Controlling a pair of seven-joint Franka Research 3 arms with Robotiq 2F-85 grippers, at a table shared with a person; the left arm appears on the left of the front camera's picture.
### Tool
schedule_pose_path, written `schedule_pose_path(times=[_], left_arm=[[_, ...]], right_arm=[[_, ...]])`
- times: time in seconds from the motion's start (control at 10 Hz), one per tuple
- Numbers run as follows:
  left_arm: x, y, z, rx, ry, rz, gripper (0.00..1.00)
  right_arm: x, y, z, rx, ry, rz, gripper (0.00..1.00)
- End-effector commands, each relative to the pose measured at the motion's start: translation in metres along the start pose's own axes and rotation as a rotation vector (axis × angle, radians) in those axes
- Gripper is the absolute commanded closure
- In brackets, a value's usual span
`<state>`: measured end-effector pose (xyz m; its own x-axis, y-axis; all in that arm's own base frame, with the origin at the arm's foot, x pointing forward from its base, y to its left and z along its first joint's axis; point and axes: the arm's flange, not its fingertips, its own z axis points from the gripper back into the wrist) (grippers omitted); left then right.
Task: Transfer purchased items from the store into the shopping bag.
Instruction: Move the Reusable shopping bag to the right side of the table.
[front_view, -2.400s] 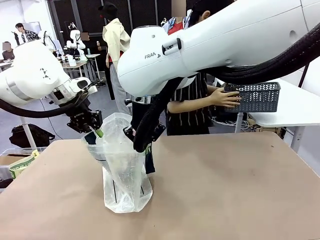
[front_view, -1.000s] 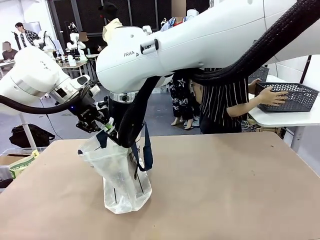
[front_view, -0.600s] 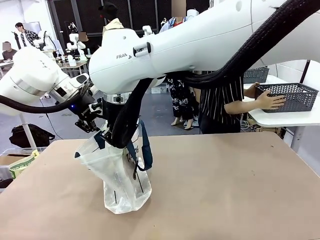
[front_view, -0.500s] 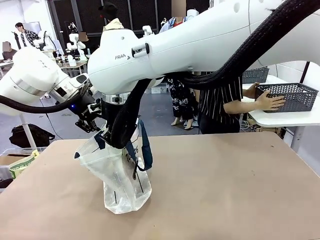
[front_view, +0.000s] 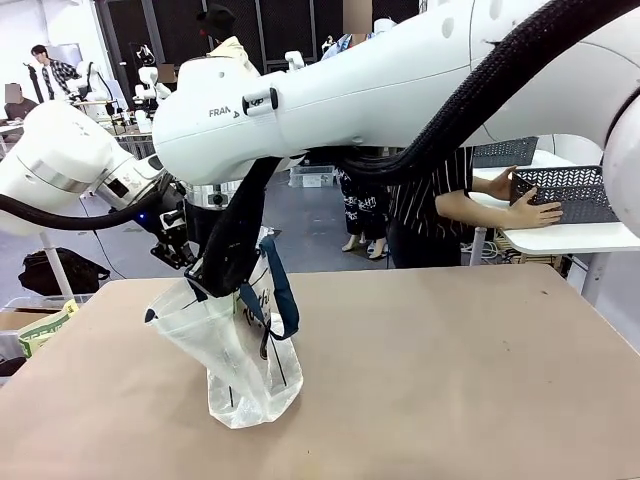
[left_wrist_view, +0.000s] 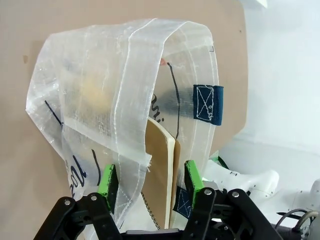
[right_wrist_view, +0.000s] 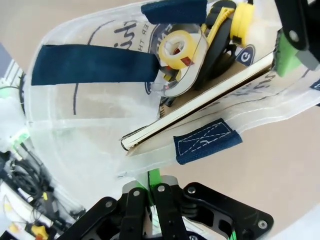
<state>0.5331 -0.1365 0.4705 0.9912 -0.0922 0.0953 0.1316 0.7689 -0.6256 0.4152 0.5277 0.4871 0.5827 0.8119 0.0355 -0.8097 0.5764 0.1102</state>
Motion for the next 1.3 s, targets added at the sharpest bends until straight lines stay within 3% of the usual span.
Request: schedule_pose_path(times=[0.0, 1.2], left_arm=[[0.002, -0.01, -0.001, -0.044, 0.036, -0.04, 0.31], [0.004, -0.014, -0.008, -0.043, 0.073, -0.054, 0.31]], right_arm=[[0.017, 0.002, 0.0, -0.023, 0.008, 0.05, 1.0], [0.045, 0.029, -0.017, -0.048, 0.086, 0.187, 1.0]])
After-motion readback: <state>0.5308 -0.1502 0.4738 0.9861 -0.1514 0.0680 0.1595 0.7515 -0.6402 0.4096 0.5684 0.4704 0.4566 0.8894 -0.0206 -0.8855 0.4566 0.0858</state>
